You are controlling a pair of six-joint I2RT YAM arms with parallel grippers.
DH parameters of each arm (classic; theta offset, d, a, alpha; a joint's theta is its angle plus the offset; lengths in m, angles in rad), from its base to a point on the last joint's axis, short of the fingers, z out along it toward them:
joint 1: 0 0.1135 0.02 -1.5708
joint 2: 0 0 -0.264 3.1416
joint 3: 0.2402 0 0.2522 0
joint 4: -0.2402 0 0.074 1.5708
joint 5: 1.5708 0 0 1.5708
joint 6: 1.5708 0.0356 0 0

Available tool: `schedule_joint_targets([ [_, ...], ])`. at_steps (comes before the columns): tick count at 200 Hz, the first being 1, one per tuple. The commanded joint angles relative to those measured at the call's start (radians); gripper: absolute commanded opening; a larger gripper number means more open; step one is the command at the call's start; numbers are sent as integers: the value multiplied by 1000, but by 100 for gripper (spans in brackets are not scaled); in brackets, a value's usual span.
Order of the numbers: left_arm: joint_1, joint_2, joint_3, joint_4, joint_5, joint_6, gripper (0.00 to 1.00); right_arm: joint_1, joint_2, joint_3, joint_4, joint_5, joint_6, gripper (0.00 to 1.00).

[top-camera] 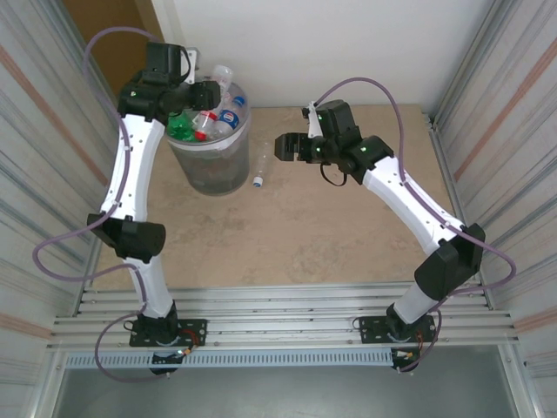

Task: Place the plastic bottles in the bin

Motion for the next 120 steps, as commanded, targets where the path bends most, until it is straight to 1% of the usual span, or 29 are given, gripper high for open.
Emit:
schedule_joint_targets([
  [1,-5,29,26,86,-3,-40,69,-4,13,4,3,-22,23,84],
  [21,-4,42,19,115,-3,-54,67,-6,7,3,-4,-10,19,84],
  [48,-4,61,-1,160,30,-62,63,-14,5,-1,-14,3,19,84],
  [75,-5,91,-1,208,30,-50,63,-23,5,-3,-21,6,21,85],
  [85,-5,103,0,235,25,-47,58,-23,6,-5,-22,6,22,84],
  [95,-4,114,0,262,19,-44,50,-23,7,-7,-23,5,24,84],
  [120,-4,145,5,312,24,-39,48,-23,9,-19,-23,6,29,84],
])
